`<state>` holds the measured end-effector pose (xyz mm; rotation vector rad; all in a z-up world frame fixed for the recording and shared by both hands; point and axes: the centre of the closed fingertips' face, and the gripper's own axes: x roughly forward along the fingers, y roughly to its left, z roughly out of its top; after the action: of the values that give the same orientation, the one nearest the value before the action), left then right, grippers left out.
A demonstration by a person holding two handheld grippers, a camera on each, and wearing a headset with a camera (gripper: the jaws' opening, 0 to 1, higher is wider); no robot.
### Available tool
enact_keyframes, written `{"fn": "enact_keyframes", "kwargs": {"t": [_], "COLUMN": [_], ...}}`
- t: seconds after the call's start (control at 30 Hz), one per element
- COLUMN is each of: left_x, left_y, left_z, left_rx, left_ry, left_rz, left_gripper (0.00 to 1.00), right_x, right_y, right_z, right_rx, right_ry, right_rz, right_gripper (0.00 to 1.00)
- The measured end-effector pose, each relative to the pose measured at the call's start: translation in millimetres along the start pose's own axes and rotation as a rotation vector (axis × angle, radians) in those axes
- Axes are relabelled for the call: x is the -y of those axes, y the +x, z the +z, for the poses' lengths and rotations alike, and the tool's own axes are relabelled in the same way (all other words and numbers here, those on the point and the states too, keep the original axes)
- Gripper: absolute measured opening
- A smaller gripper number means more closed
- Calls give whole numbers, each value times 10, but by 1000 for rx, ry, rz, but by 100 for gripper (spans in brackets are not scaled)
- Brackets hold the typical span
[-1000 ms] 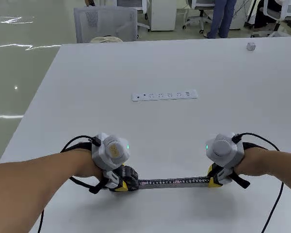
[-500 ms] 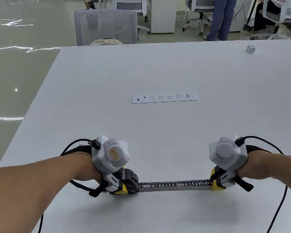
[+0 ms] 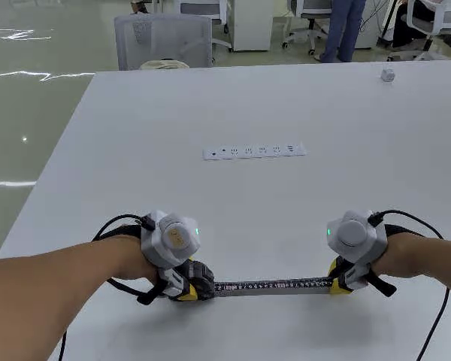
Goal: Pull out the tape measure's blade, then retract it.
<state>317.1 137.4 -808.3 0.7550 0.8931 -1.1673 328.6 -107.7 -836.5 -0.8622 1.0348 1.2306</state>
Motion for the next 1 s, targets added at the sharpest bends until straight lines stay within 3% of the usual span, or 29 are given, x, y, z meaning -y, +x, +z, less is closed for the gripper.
{"fn": "enact_keyframes", "kwargs": {"t": [0.2,0.37,0.53,1.0], "left_x": [1,0,2,7], "left_y": [2,4,2,-1], "left_z": [7,11,12,17], "left_rx": [1,3,5,12], "left_ry": [0,2,4,0], "left_rz": [1,-1,-1,-1], "left_gripper": [35,35,35,35], "right_x": [6,-11,1,-1], "right_y": [-2,-4,-7,1], "right_z": [-5,14,9,20], "right_rx": [8,-5,13,-10], "right_ry": [17,-38,-28,-55], "right_rz": [1,-11,-3,1], "right_gripper": [13,14,15,16]}}
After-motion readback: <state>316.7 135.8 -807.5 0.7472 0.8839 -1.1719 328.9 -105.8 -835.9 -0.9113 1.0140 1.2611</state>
